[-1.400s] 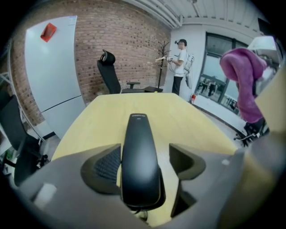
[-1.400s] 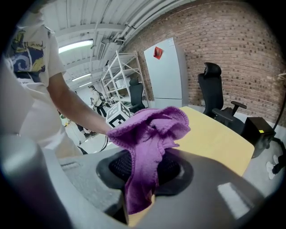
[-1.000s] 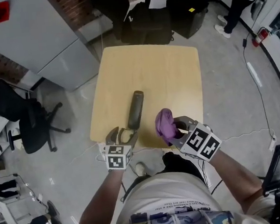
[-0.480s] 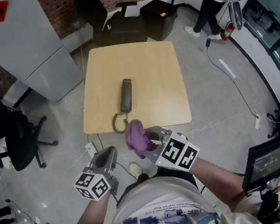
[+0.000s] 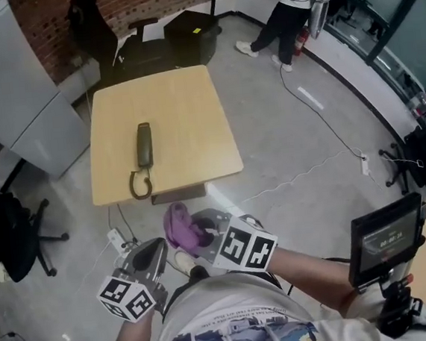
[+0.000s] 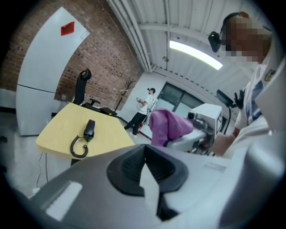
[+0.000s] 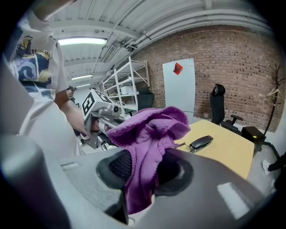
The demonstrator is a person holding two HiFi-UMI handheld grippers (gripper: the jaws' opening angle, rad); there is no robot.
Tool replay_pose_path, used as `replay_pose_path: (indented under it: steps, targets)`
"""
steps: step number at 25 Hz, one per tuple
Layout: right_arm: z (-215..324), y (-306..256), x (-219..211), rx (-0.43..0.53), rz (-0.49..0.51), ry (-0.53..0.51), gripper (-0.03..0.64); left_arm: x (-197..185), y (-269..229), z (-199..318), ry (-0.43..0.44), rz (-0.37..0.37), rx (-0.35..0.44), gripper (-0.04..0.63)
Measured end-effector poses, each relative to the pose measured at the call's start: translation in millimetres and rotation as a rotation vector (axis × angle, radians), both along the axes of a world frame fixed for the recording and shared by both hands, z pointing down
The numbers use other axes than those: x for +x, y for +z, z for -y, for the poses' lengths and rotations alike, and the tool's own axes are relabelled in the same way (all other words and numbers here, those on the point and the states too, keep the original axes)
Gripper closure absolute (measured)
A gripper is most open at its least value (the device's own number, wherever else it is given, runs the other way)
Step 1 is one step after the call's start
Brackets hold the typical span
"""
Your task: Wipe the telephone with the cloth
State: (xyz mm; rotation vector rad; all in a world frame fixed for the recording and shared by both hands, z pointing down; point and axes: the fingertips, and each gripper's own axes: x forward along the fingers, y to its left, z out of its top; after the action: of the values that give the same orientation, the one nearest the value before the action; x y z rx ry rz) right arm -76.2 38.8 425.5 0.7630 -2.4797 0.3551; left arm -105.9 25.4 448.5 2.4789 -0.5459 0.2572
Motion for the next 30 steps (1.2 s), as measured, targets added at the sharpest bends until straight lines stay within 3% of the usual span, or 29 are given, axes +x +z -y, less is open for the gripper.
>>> replay_pose_path:
  steps: [5, 10, 18, 30]
  targets:
    - [-47.2, -5.0, 22.0, 0.03, -0.003, -0.028, 0.503, 26.8, -8.3, -40.1, -0.012, 0.011, 0.016, 0.592]
    - [-96.8, 2.1, 43.7, 0.02, 0.013, -0.061, 0.503, 45.9, -18.4, -87.7, -0.027, 0.07, 0.086, 0.592]
    - [-125.4, 3.0, 29.2, 0.022, 0.042, -0.089, 0.503, 21.4, -13.8, -122.0, -0.06, 0.117, 0.054, 0.592]
    - [-117.3, -17.3, -8.2, 0.063, 0.024, -0.061, 0.503, -9.1, -19.5, -107.4, 0.004, 0.107, 0.082, 0.592]
